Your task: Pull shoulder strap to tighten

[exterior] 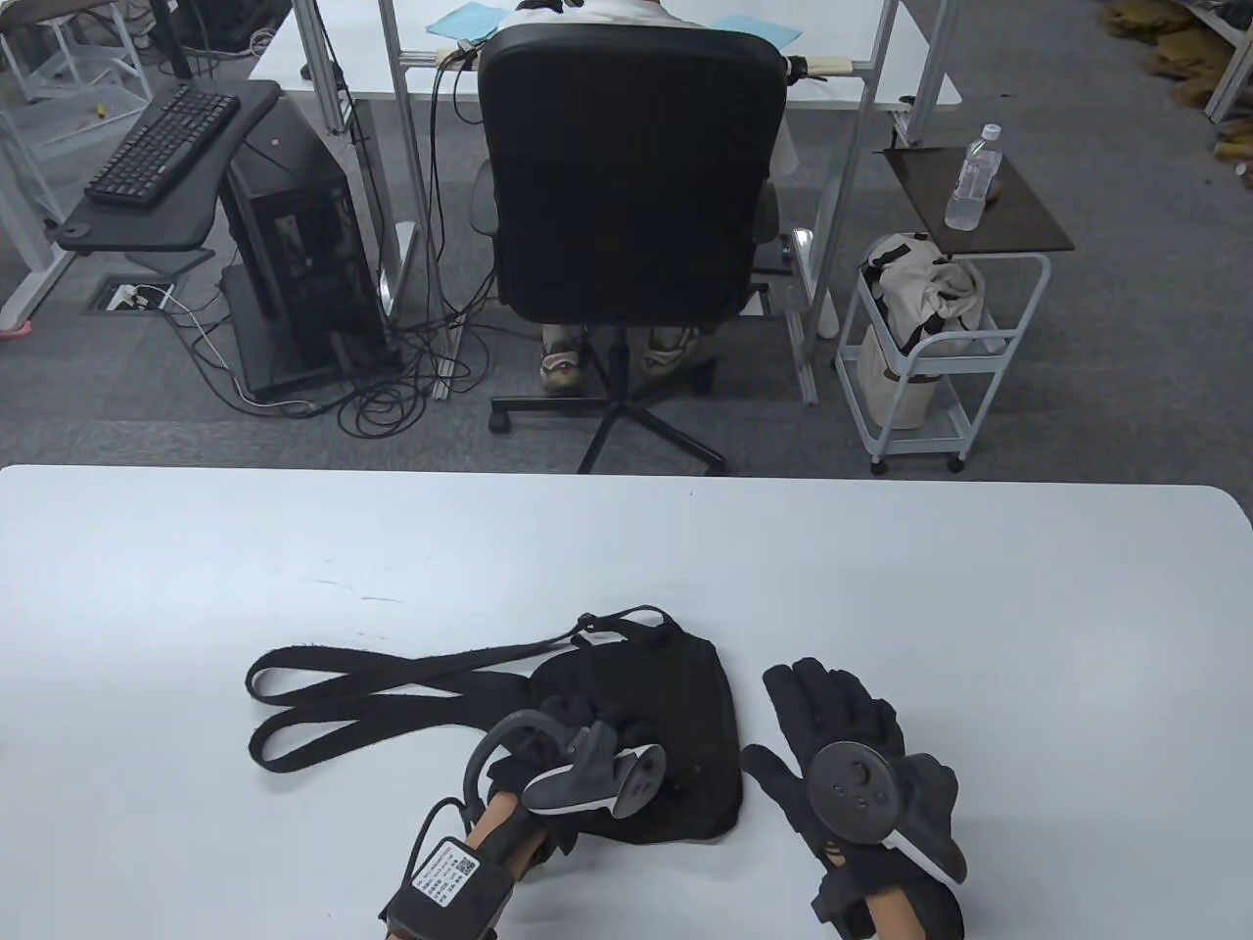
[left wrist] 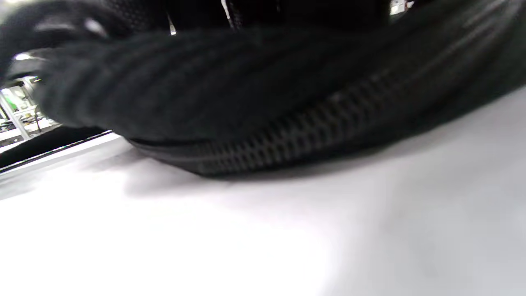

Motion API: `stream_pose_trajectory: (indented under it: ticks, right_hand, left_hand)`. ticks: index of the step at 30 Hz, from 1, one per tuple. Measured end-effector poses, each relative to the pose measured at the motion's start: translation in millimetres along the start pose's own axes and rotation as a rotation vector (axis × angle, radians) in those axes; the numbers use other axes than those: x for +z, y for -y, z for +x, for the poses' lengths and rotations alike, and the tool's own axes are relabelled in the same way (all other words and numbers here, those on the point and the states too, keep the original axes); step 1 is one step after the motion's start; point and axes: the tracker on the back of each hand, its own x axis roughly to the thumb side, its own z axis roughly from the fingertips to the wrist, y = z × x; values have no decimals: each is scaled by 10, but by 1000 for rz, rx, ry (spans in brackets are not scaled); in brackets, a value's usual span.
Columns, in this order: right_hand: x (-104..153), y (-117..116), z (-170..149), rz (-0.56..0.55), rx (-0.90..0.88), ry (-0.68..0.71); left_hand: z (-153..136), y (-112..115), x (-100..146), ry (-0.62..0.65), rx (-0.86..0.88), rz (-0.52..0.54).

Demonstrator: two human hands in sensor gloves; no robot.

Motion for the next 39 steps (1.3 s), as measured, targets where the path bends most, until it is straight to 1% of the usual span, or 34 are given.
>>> stream_pose_trajectory:
  ticks: [3,6,8,11,15,17,19,20,22,23,24,25,27,30,33,34,35,37,39]
  right_hand:
    - [2,2,24,1,5,11]
    - [7,9,54,-4,9,24]
    - [6,1,76,-3,16,31]
    - [-2,-41,102,14,30,40]
    - [-25,-141,123,51,39,47]
    - [-43,-205,151,83,33,57]
    - [-56,-257,209,113,21,77]
    - [-67,-281,261,127,5,91]
    - [-110,-331,380,151,-39,115]
    - [-142,-357,434,174,-55,124]
    - [-208,-406,533,235,-70,132]
    - [-250,-445,603,283,-56,130]
    - [-358,-564,764,369,68,125]
    - [-444,-768,860,443,158,120]
    - [-459,-943,892,379,186,103]
    - [-458,-973,896,397,178,106]
    - [-454,-976,896,405,171,110]
    - [-446,-961,897,370,142,112]
    - [-442,-936,895,371,101,119]
  left_hand:
    - [-41,-52,85,-2,8,65]
    - [-139,-142,236,-19,136,168]
    - [-194,-193,335,-28,225,218]
    - [-267,-234,487,-57,303,259]
    - [-305,-195,630,-104,426,303]
    - [-311,-183,657,-105,406,280]
    - [-322,-181,702,-112,401,316]
    - [-319,-184,726,-115,425,304]
    - [-315,-181,754,-119,434,319]
    - [-316,-179,759,-121,427,320]
    - [-314,-173,764,-121,425,316]
    - [-311,-167,765,-120,424,314]
    - [-322,-155,762,-122,422,308]
    - [-339,-120,755,-122,445,298]
    - [-349,-115,756,-126,443,297]
    - [-351,-120,754,-128,447,297]
    - [-351,-118,751,-129,450,295]
    - [-350,-115,745,-132,448,293]
    - [-346,-112,740,-133,438,289]
